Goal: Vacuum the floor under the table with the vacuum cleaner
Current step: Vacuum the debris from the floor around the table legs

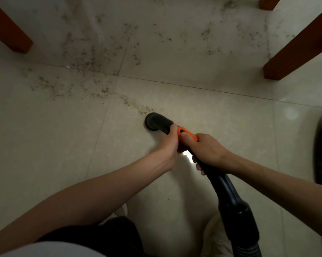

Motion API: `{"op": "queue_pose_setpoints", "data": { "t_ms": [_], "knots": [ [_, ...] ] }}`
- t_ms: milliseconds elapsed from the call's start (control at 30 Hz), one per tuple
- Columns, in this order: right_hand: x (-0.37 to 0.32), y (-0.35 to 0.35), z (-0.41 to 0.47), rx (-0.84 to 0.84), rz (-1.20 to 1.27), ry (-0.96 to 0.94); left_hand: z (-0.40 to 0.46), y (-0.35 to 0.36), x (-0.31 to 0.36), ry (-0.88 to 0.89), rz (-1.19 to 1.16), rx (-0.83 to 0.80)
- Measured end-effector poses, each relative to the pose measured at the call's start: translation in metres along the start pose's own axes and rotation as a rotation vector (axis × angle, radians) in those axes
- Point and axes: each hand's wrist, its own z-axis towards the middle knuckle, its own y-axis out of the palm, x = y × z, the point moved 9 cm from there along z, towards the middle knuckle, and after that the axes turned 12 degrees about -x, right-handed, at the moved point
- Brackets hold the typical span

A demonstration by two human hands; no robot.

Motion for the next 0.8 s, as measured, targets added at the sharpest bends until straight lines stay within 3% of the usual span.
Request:
{"op": "queue_pose_setpoints", "data": {
  "t_ms": [267, 600, 800],
  "knots": [
    [0.004, -0.025, 0.005, 0.118, 0.012, 0.027, 0.016, 0.026, 0.013, -0.014, 0.076, -0.093],
    [-0.001, -0.008, 0.014, -0.072, 0.125, 0.003, 0.023, -0.001, 0.007, -0.011, 0.107, -0.013],
    [-0.003, -0.014, 0.017, 0.017, 0.101, 0.005, 0.026, 0.004, 0.016, -0.009, 0.14, -0.015]
  ]
}}
